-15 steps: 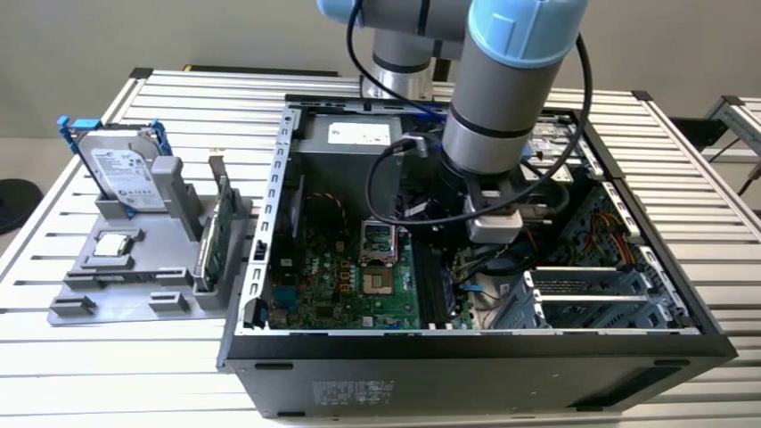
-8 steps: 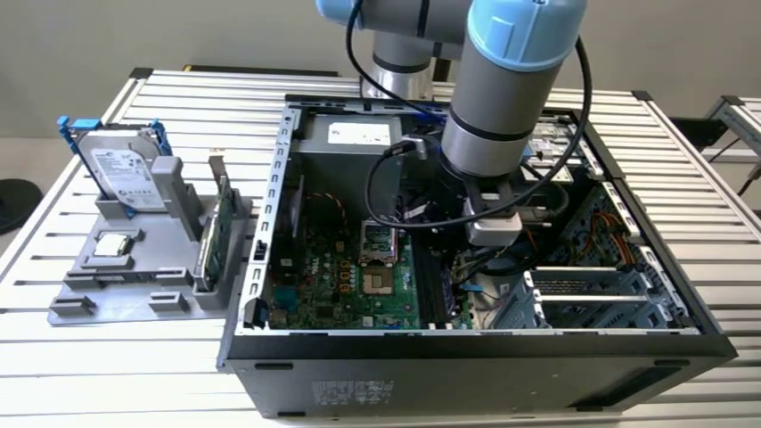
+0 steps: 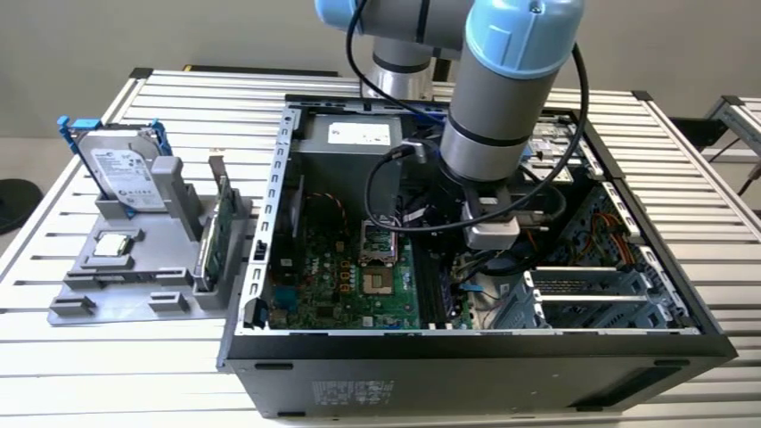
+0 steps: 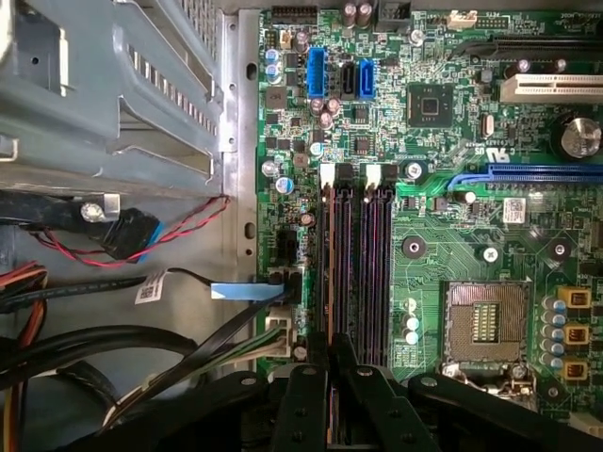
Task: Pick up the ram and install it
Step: 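Insert the ram into the slot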
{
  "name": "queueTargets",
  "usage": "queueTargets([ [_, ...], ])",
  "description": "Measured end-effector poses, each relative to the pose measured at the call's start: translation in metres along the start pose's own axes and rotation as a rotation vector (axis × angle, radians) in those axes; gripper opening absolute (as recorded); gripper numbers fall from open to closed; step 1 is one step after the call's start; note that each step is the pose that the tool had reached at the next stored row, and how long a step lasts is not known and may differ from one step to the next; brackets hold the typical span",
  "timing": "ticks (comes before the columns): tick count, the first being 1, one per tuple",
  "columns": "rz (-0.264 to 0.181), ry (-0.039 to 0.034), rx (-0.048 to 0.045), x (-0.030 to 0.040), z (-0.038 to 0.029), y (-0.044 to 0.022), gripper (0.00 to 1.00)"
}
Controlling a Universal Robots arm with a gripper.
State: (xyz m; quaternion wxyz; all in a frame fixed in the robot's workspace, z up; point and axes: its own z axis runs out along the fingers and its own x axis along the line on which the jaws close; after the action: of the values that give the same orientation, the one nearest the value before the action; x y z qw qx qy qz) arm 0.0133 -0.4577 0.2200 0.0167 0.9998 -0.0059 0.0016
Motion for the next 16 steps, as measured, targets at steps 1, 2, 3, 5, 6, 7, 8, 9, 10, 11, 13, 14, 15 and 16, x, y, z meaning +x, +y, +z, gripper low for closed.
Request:
queueTargets([
  [1, 0.0, 0.0, 0.0, 0.0, 0.0004, 0.0, 0.0],
  [2, 0.0, 0.0, 0.0, 0.0, 0.0008, 0.0, 0.0],
  [3, 0.0, 0.0, -0.0002, 0.0, 0.0009, 0.0, 0.0],
  [5, 0.0, -0.0001, -0.0003, 0.0, 0.0009, 0.0, 0.0],
  [6, 0.0, 0.0, 0.0, 0.0, 0.0011, 0.0, 0.0],
  [7, 0.0, 0.0, 0.0, 0.0, 0.0012, 0.0, 0.0],
  [8, 0.0, 0.0, 0.0, 0.0, 0.0012, 0.0, 0.0],
  [9, 0.0, 0.0, 0.0, 0.0, 0.0012, 0.0, 0.0],
  [10, 0.0, 0.0001, 0.0002, 0.0, 0.0015, -0.0001, 0.0],
  [11, 0.0, 0.0002, 0.0006, 0.0, 0.0021, -0.0002, 0.0],
  [13, 0.0, 0.0001, 0.0001, 0.0, 0.0032, -0.0001, 0.0],
  [14, 0.0, 0.0001, 0.0002, 0.0, 0.0039, -0.0001, 0.0],
  [15, 0.0, 0.0, -0.0001, 0.0, 0.0044, -0.0001, 0.0],
  [16, 0.0, 0.0, -0.0001, 0.0, 0.0047, -0.0001, 0.0],
])
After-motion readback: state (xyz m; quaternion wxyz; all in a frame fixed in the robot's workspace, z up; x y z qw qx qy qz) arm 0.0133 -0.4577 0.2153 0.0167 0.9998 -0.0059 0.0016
